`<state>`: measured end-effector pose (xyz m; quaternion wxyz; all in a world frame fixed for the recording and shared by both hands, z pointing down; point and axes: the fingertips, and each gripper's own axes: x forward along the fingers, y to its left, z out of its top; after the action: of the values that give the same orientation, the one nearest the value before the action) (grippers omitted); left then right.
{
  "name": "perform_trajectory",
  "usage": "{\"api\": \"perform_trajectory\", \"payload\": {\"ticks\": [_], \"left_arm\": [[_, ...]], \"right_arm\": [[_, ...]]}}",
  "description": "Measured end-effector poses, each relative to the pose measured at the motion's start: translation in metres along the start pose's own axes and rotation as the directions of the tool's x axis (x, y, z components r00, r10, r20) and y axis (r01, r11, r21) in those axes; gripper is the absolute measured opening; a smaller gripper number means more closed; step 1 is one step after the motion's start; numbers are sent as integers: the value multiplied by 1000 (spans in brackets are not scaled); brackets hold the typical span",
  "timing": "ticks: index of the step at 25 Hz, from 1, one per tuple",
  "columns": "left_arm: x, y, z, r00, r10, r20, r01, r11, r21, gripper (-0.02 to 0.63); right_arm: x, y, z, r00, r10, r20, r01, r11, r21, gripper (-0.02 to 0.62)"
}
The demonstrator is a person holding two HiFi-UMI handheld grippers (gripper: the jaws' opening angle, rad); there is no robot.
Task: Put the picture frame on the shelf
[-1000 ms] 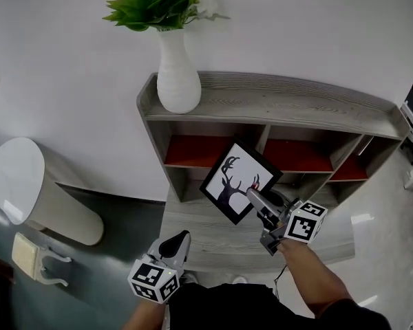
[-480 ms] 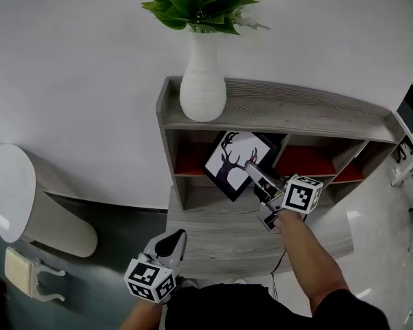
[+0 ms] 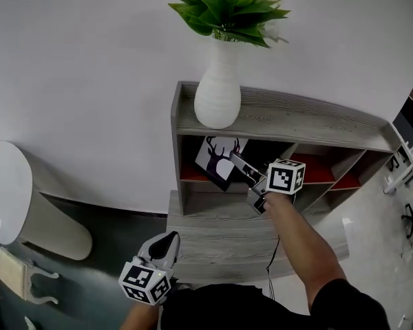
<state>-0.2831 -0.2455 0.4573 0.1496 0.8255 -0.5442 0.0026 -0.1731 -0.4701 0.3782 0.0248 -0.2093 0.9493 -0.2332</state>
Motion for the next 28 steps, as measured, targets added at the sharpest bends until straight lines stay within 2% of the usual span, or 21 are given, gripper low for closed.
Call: {"api": "perform_trajectory", "payload": {"ticks": [5,9,12,15,20,28], "left_arm": [[-8,11,-3,999,33,6,-33,999,-17,9],[-13,16,-4,998,55,8,-55,998,-21,9],[-15,17,-5,998,68,8,-68,997,-25,9],[-16,18,-4,997,76,10,-75,997,-35,9],[-10,17,-1,997,77,8,-77,997,-32,9],[-1,13,-5,998,67,-5,-67,997,-38,9]], "right_arm": [[28,6,3,996,40,-85,-53,986,-157,49],[40,4,4,990,81,-114,-103,974,-203,49],[46,-4,8,991,76,-111,-102,965,-243,49],[49,-14,15,996,52,-69,-68,965,-252,51],[56,-29,22,999,-41,9,41,953,-302,72],[62,-42,32,993,-99,67,116,930,-349,133]]}}
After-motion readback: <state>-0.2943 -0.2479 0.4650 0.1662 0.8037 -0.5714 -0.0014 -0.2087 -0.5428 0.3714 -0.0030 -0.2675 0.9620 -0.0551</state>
